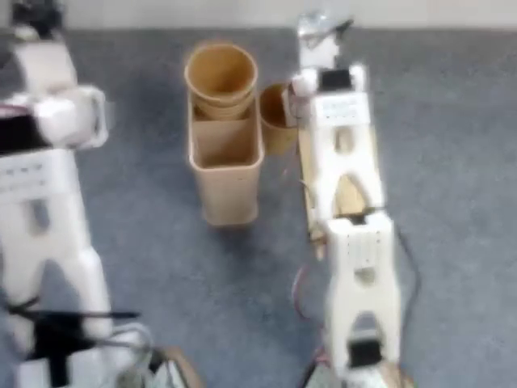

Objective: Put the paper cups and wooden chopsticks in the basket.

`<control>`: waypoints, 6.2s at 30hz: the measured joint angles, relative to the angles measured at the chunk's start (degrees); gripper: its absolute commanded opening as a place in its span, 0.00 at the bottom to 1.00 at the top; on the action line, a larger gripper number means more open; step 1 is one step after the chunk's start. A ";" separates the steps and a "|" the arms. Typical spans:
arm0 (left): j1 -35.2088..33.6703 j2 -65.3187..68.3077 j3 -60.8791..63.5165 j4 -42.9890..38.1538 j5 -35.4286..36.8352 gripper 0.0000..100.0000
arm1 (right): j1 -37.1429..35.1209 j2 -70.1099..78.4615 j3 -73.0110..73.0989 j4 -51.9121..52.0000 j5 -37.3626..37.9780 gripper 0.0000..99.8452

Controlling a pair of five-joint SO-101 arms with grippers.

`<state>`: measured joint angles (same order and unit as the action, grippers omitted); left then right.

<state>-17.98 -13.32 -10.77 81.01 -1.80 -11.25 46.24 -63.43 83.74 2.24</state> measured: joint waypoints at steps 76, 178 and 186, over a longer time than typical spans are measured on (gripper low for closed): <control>0.62 0.00 0.26 0.00 0.00 0.22 | -15.56 -21.98 11.34 -7.03 1.05 0.43; 20.92 -0.97 7.12 0.18 1.14 0.22 | 1.58 -106.81 122.29 -15.91 8.18 0.03; 21.54 11.34 11.34 -5.71 1.32 0.00 | 1.58 -106.81 122.29 -16.00 8.18 0.03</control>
<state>3.56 -1.98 0.57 75.30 -0.48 -9.67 -60.57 58.86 67.74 10.42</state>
